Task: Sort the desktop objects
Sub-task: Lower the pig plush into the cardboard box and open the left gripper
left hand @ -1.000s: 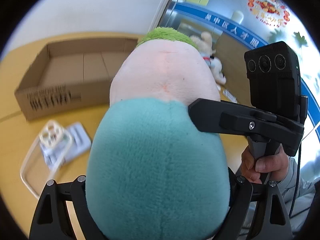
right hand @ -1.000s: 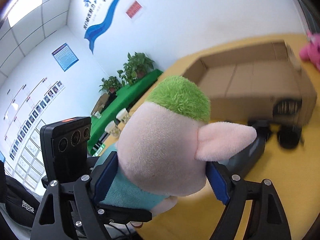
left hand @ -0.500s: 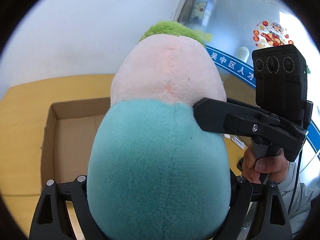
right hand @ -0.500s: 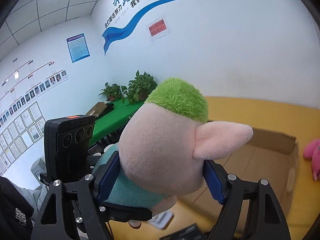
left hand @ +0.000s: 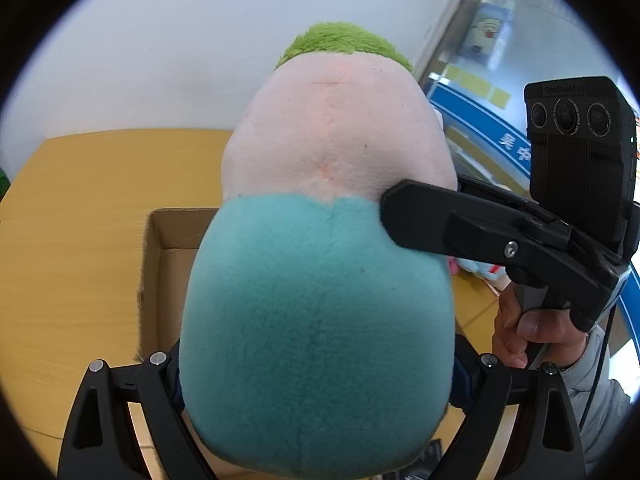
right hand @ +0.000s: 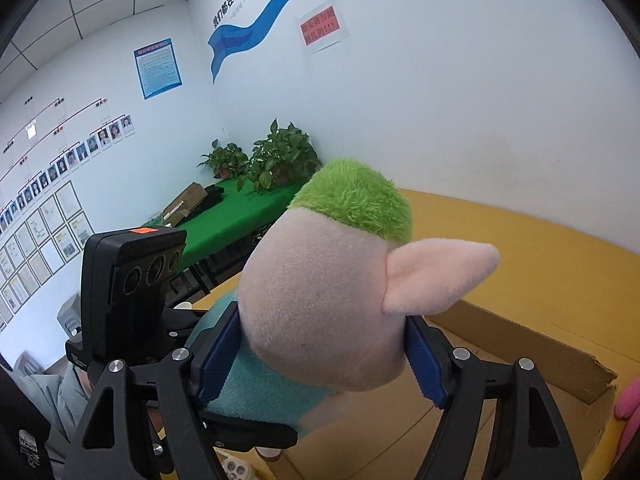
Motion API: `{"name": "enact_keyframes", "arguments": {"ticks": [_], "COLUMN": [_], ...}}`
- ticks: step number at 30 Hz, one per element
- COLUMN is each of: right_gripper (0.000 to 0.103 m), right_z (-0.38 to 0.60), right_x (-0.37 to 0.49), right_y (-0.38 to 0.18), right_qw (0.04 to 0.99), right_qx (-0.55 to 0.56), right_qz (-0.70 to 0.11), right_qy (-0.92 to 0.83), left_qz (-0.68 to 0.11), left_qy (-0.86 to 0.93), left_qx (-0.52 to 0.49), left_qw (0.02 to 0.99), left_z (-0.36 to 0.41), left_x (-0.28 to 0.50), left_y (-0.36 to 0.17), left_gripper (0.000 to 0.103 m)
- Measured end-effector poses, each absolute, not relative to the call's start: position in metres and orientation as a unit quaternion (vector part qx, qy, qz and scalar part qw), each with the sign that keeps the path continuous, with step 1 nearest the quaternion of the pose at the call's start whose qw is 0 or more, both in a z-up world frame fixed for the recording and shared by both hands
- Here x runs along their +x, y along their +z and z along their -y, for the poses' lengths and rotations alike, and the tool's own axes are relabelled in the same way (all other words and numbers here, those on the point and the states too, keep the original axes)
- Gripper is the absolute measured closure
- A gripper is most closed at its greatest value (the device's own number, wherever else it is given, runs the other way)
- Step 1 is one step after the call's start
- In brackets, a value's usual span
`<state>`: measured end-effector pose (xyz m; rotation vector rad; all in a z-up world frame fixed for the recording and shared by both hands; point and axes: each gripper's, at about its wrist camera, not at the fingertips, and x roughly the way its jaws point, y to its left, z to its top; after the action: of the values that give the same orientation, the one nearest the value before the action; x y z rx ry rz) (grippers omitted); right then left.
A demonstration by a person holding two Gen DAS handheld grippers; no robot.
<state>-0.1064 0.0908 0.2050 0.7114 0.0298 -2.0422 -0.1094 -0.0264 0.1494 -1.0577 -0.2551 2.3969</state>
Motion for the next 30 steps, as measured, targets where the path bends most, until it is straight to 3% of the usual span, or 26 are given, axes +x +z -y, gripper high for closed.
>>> {"name": "enact_keyframes", "arguments": {"ticks": [6, 14, 19, 30], "right_gripper": [0.029, 0.029, 0.029, 0.025], "right_z": [-0.057, -0.028, -0.032, 0.009], "right_x": [-0.185, -0.274, -0.298, -0.272], "right_y": [0.17, 0.065, 0.022, 0.022], "right_qw": [0.456, 0.43, 0.423, 0.411], "right_qx": [0.336, 0.434, 0.453, 0.465], "right_qz": [-0.027, -0.004, 0.04, -0.062], "right_qy": [-0.824, -0.792, -0.784, -0.782], "left_qz": [0.123, 0.163, 0.103, 0.107], "left_qy": [0.855, 0.804, 0.805, 0.808], "left_qx": [-0.449, -0.548, -0.566, -0.563], "left_qw": [0.228, 0.164, 0.143, 0.137], "left_z": [0.05, 0.068, 0.054, 0.086], "left_x": [-0.177, -0.231, -0.224, -0.169], "left_y": [0.104, 0.024, 0.022, 0.039], "left_gripper": [0.009, 0.009, 0.009, 0.009]}}
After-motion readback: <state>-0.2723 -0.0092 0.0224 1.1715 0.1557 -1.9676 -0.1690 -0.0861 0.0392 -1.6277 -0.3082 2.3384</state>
